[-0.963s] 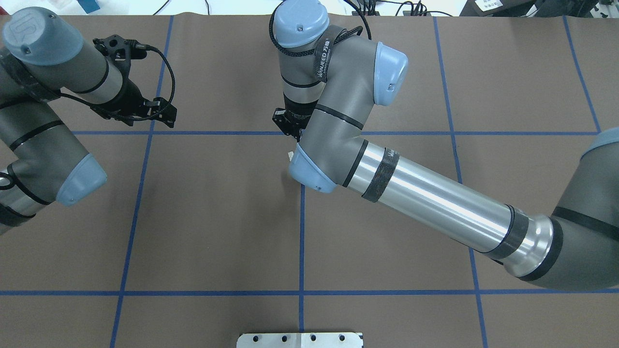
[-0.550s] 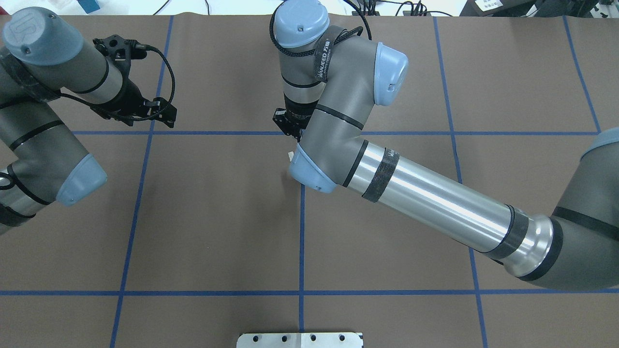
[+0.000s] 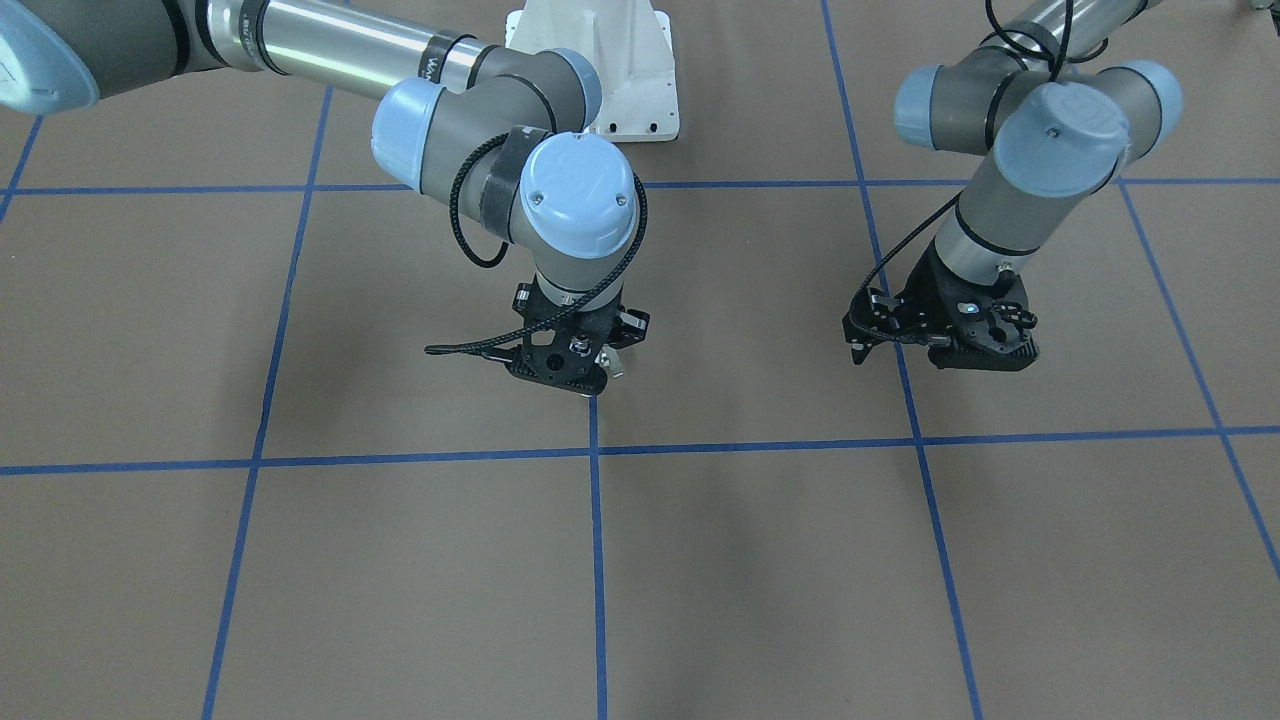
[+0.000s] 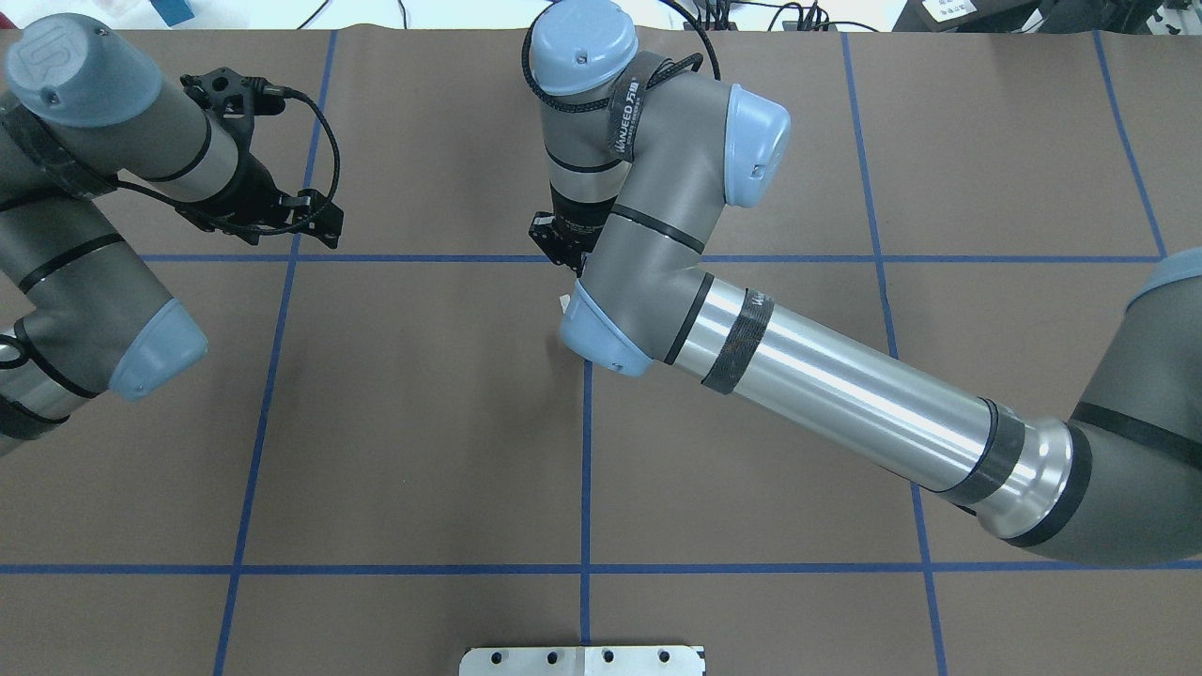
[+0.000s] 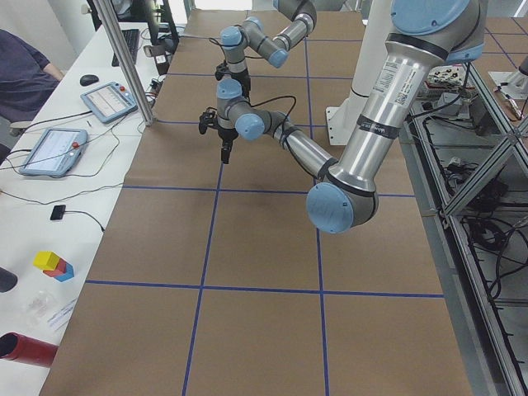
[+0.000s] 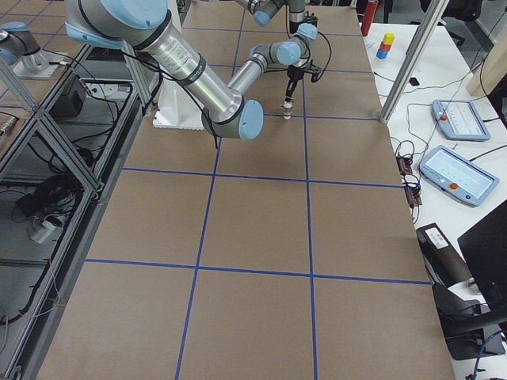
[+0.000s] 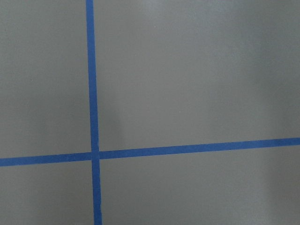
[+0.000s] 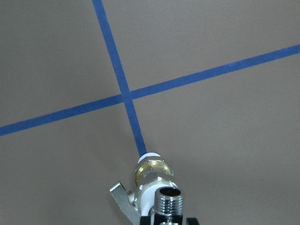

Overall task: Assemble PPR valve and pipe with both arms
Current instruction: 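Press the chrome fitting down to seat it on the valve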

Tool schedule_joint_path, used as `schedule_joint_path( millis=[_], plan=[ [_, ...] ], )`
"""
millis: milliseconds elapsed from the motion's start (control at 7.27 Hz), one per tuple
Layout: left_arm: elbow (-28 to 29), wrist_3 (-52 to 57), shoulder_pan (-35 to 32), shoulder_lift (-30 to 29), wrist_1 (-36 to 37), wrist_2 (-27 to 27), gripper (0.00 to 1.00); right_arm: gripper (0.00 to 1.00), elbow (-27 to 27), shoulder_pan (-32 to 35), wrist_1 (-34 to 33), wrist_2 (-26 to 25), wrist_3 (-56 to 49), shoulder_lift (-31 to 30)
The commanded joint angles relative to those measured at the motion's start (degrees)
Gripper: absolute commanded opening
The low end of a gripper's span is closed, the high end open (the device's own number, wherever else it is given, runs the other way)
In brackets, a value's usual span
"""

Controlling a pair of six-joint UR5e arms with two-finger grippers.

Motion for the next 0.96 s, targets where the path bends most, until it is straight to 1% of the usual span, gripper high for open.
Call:
schedule_joint_path(
  millis=[0,138,275,413,550,688,825],
  plan=[
    [0.0,0.0,0.0,0.0,0.04,0.0,1.0,0.13,0.0,0.0,1.11,0.0,-0.13,-0.16],
    [0.09,0.0,0.0,0.0,0.04,0.0,1.0,0.21,0.0,0.0,3.65,0.0,-0.05,-1.03],
    [0.09,0.0,0.0,0.0,0.04,0.0,1.0,0.31,0.0,0.09,4.02,0.0,0.04,-1.21],
    [0.0,-0.09,0.0,-0.09,0.04,0.0,1.0,0.45,0.0,0.0,4.02,0.0,0.13,-1.21],
    [0.0,-0.09,0.0,-0.09,0.04,0.0,1.0,0.7,0.0,0.0,3.94,0.0,0.3,-1.21],
    [0.0,-0.09,0.0,0.0,0.04,0.0,1.0,0.92,0.0,0.0,3.94,0.0,0.57,-1.21],
    [0.0,-0.09,0.0,0.0,0.04,0.0,1.0,0.98,0.0,0.0,3.85,0.0,0.83,-1.21]
  ],
)
